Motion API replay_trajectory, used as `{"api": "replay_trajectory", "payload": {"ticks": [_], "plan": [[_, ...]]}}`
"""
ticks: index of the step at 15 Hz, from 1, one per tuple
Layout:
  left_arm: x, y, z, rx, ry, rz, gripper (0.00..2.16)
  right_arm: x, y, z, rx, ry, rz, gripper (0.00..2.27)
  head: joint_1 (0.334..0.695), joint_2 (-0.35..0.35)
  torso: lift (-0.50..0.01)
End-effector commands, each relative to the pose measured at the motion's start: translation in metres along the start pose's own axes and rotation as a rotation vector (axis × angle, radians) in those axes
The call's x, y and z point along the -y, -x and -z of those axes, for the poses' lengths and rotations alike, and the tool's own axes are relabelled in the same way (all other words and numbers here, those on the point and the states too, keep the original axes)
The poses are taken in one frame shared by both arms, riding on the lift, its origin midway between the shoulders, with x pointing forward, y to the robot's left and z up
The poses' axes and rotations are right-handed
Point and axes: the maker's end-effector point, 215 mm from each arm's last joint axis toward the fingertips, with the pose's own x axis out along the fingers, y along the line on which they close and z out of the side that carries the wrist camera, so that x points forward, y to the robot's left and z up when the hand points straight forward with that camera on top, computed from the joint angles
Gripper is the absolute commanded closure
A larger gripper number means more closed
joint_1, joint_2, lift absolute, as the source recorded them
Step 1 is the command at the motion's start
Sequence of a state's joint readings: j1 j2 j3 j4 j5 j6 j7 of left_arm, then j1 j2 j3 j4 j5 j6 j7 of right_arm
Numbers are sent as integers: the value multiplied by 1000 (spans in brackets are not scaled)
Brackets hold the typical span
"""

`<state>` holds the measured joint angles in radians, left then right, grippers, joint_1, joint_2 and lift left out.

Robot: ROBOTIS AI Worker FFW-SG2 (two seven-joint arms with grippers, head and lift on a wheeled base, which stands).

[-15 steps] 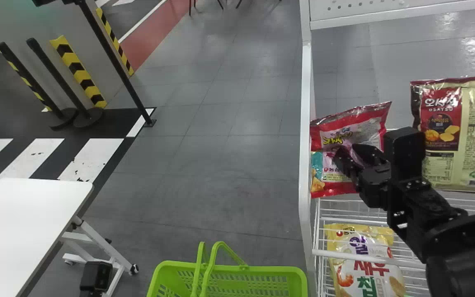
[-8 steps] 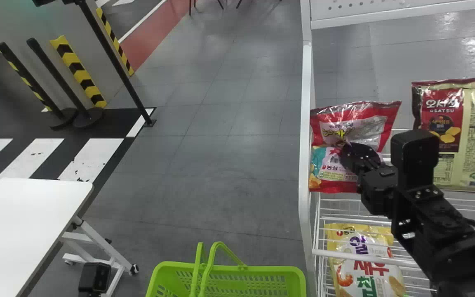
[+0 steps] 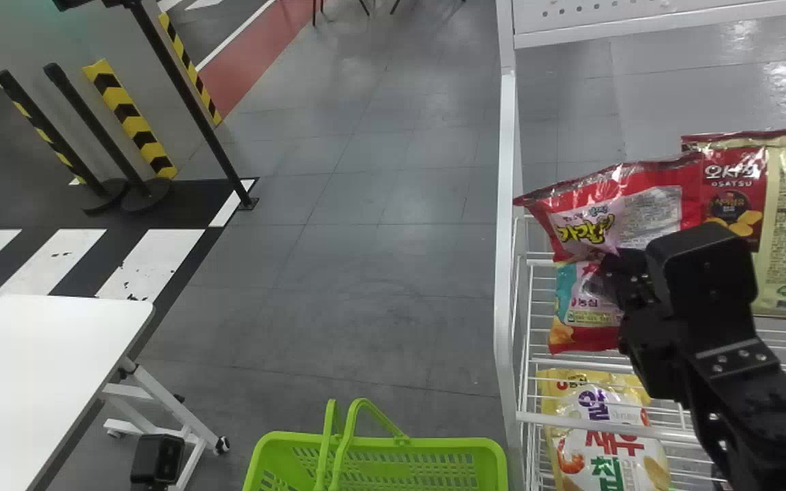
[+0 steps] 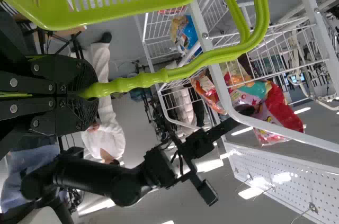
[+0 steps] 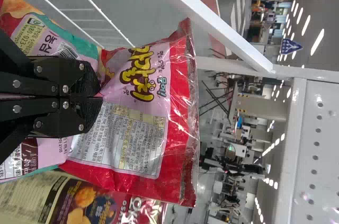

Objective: Hold basket handle with left hand then pick Jagalchi snack with right hand and place into basket

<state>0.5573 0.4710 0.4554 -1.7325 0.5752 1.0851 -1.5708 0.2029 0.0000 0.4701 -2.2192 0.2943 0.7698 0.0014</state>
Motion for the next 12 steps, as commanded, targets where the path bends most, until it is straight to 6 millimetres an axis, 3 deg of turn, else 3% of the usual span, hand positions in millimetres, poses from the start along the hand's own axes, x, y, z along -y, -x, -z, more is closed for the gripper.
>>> {"api": "replay_trajectory", "payload": {"ticks": [1,7,10,12], "plan": [[2,-1,-1,1,-3,12,2145,6,28,1,-49,-7,28,2246,695,350,-9],[1,-5,-4,-14,-8,17,2145,16,108,44,-266,-126,40,2246,695,350,-9],[-2,-4,-5,-13,-2,17,2148,6,150,82,-426,-172,18,2246,695,350,-9],[-4,-4,-6,-12,1,17,2145,-7,167,105,-511,-191,-16,2246,695,350,-9]]}}
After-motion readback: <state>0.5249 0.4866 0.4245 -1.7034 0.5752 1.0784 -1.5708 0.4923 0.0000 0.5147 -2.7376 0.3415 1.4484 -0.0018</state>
